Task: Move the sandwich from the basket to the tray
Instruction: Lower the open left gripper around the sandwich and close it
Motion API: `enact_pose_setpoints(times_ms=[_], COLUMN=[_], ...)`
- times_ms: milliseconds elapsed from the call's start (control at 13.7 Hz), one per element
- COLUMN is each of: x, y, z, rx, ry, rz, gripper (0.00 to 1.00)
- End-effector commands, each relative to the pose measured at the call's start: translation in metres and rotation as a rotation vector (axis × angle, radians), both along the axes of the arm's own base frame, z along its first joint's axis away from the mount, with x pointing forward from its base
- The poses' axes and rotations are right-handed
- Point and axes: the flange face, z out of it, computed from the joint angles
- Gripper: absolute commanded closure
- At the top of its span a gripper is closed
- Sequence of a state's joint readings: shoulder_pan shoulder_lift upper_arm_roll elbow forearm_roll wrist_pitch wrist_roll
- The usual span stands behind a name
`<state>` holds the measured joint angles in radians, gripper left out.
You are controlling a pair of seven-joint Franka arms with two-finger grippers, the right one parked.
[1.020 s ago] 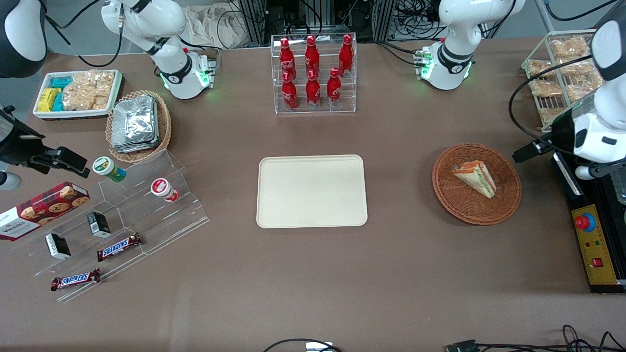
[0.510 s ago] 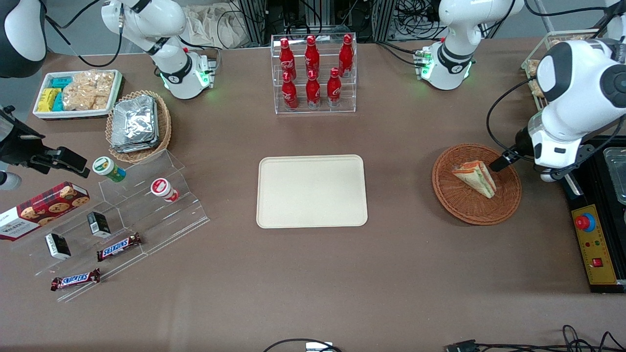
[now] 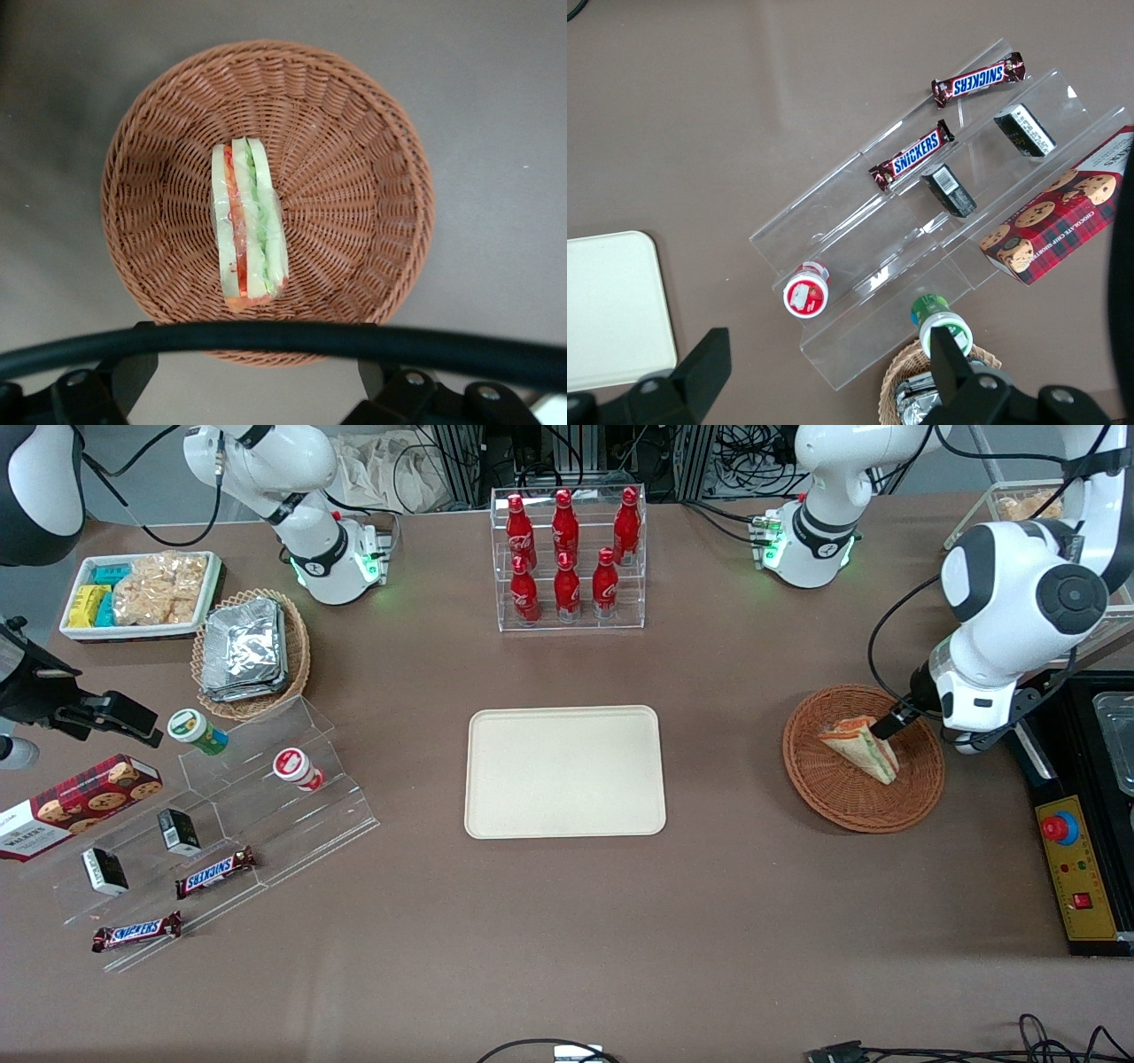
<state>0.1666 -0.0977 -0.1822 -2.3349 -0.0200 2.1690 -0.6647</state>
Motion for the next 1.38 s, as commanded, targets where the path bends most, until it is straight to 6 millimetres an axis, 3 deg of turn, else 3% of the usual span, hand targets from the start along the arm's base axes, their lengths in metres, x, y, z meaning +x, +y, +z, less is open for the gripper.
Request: enact_pose_setpoints(times_ms=[0, 146, 437, 1311], x=[-0.015, -0.020, -0.028, -0.029], y=[0.002, 0.013, 0.015, 0.014], z=[-0.021, -0.038, -0.069, -0.125], rx=[0.003, 0.002, -0.003, -0.022], ry=[-0.033, -0.037, -0.044, -0.049], rz=[0.029, 0.057, 0.066, 0.089], gripper=[0.00, 0.00, 0.00, 0.00])
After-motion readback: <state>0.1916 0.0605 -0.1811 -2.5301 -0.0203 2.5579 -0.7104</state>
